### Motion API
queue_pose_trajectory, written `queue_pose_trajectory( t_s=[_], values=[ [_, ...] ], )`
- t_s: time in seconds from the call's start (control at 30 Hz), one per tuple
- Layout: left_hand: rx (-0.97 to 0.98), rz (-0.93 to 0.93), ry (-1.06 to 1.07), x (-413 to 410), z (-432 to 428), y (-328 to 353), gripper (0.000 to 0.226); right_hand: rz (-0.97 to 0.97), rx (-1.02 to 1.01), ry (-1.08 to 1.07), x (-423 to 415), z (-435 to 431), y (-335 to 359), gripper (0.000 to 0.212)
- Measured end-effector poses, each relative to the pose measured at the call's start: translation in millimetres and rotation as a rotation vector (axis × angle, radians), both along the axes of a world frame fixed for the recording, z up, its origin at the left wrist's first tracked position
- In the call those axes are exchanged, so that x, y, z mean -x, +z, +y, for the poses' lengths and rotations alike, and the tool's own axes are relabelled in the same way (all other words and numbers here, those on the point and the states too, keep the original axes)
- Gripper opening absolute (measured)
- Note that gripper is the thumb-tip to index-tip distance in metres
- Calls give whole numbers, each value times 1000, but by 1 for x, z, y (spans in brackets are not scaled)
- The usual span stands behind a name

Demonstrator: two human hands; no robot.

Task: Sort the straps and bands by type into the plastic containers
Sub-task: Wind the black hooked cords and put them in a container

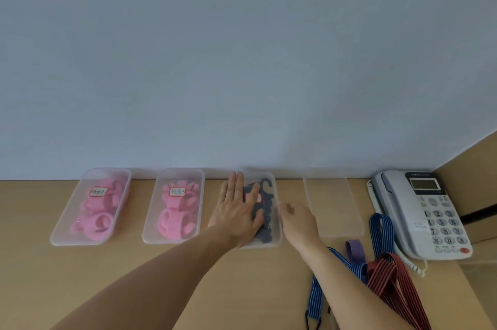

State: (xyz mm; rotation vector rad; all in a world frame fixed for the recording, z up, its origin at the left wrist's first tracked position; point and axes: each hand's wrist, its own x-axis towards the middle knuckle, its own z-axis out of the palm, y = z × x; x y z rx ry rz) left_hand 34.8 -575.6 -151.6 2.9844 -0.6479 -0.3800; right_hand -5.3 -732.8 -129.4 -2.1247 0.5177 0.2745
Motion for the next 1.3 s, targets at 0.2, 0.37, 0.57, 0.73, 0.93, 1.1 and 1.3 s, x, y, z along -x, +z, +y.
queue_pose_trajectory(
  t_s=[0.2, 0.37, 0.57, 0.73, 0.93, 1.1, 1.3],
  values=[
    [50, -1, 1, -1, 3, 1, 65, 5, 136, 8, -44, 3, -13, 40],
    [42, 6, -16, 0, 3, 2, 68, 47, 123, -23, -57, 0, -12, 38],
    [21, -2, -14, 0, 2, 2, 69, 69, 120, -60, -94, 4, -15, 40],
    [-3, -3, -19, -3, 2, 3, 70, 45, 7, -160, -95, 2, -21, 39],
    [1, -48, -22, -17, 8, 3, 75, 55, 5, -7, -70, 15, -22, 28],
    [2, -63, -79, -21, 7, 1, 77, 45, 96, 17, -63, 12, -23, 35],
    [-18, -65, -99, -19, 4, 0, 81, 25, 147, 17, -58, 13, -21, 33]
  ],
)
